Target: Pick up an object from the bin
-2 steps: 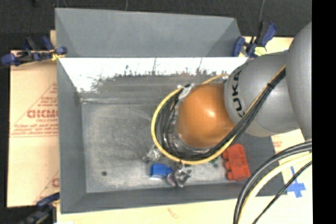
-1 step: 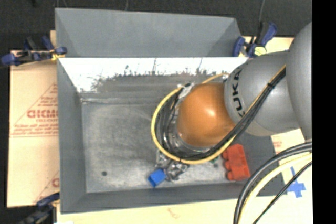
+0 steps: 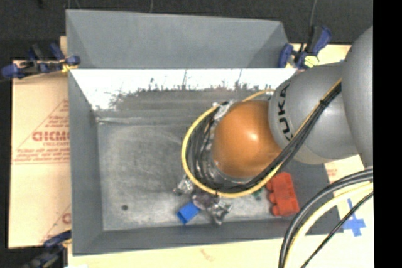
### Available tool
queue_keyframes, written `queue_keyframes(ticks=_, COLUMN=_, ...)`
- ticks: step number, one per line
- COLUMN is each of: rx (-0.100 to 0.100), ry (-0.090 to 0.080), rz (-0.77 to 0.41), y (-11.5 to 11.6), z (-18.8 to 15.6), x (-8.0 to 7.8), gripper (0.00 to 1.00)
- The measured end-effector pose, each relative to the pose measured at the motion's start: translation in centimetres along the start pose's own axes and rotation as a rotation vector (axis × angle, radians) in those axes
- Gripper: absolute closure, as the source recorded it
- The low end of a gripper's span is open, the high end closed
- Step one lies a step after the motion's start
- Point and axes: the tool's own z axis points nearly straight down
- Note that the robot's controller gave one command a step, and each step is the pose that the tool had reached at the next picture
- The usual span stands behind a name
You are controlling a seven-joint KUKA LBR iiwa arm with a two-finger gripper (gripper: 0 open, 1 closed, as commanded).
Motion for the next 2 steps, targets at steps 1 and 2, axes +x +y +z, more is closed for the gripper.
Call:
queue_keyframes(ticks=1, rx=0.005, ry=-0.001, rz=-0.223, y=1.84, z=-0.05, x=-0.93, gripper=0.00)
queue_keyframes(ticks=2, rx=0.007, ry=-0.010, rz=-0.224, y=1.91, z=-0.26, x=-1.25, gripper=1.00)
